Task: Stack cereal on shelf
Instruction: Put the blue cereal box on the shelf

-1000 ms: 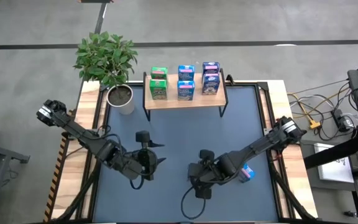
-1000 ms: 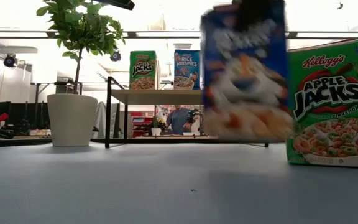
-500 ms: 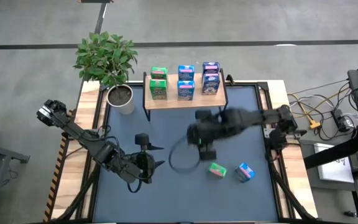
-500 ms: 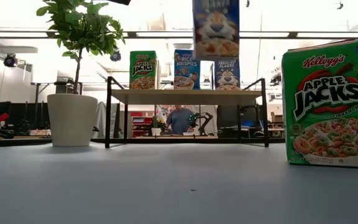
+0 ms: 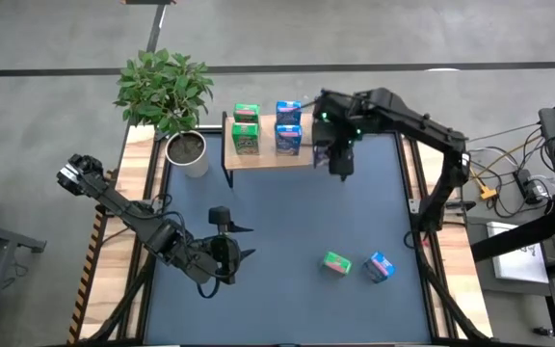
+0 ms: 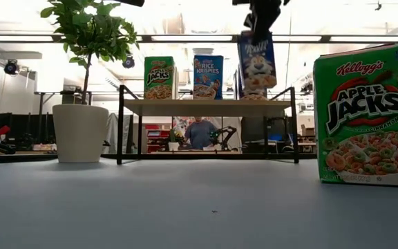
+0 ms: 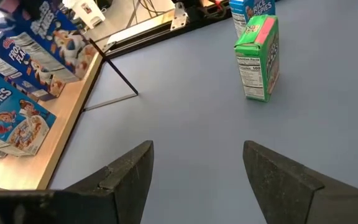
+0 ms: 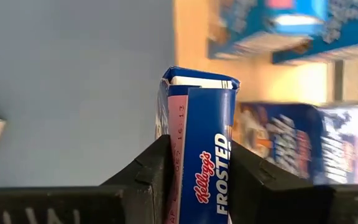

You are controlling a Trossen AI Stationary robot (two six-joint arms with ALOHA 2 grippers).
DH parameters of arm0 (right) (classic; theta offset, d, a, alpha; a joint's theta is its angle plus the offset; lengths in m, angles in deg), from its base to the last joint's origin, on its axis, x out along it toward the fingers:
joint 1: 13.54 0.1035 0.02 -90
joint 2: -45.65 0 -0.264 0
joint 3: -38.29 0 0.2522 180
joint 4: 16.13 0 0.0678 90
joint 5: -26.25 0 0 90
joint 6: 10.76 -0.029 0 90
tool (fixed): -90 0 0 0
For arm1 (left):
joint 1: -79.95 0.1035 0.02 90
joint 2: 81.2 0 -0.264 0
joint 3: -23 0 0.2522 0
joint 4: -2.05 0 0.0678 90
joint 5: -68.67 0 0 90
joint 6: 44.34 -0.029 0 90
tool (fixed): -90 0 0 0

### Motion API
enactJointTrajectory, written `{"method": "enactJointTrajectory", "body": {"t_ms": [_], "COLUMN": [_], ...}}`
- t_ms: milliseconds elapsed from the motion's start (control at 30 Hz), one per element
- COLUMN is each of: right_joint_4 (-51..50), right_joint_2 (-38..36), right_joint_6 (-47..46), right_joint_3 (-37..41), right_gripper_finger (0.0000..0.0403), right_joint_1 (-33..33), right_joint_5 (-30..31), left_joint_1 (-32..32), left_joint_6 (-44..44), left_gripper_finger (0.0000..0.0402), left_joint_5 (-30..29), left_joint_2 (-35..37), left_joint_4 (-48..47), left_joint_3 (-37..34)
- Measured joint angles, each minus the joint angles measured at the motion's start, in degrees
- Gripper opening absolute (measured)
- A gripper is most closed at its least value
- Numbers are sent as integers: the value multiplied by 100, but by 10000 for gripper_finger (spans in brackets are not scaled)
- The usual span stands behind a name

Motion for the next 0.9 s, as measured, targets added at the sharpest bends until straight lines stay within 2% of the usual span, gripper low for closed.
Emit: {"method": "enactJointTrajectory", "body": {"t_ms": [200,733,900], "right_joint_4": [261,780,932], "right_joint_2": [-33,-28,-37], "right_joint_6": [442,661,613], "right_joint_3": [272,578,836], "right_gripper_finger": [105,119,142], "right_joint_1": [-501,-574,-574], "right_joint_5": [-112,-96,206], "left_joint_1": [2,11,11], "left_joint_6": [-2,83,83], "left_gripper_finger": [231,231,231], "left_joint_5": [-2,-4,-4], "left_joint_2": [0,0,0], "left_joint_4": [43,55,57], "left_joint_3": [0,0,0]}}
